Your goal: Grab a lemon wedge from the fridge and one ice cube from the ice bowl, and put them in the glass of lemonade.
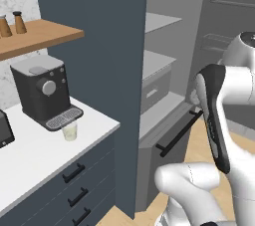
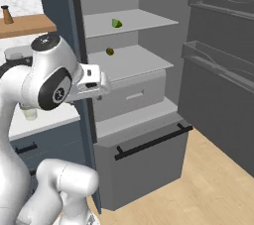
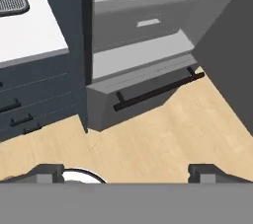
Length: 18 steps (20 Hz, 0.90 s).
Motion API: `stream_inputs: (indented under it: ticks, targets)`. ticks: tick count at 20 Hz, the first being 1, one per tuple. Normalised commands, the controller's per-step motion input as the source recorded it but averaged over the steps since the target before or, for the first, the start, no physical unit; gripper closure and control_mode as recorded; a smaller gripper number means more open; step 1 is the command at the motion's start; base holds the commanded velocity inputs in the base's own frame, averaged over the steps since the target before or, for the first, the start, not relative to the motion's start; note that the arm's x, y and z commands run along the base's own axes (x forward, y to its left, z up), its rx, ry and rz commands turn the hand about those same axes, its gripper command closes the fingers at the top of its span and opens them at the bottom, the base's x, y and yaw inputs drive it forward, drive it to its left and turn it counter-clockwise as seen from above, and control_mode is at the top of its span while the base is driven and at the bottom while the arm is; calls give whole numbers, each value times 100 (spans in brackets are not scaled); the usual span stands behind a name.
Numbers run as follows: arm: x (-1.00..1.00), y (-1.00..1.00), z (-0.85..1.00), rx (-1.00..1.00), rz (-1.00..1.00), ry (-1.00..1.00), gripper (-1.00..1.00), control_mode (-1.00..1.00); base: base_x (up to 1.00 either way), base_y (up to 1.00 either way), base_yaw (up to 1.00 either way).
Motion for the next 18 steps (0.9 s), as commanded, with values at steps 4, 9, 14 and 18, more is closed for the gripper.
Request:
stream_inputs:
  ticks: [4,9,14,18]
  targets:
    - [-4,53,4,-10,1,32,-100,-100,0,0,0]
    - [-36,24,23,2,0,-1,-100,-100,0,0,0]
    - [-58,0,24,10,0,-13,-100,-100,0,0,0]
    - [-53,-1,2,7,0,-13,-100,-100,0,0,0]
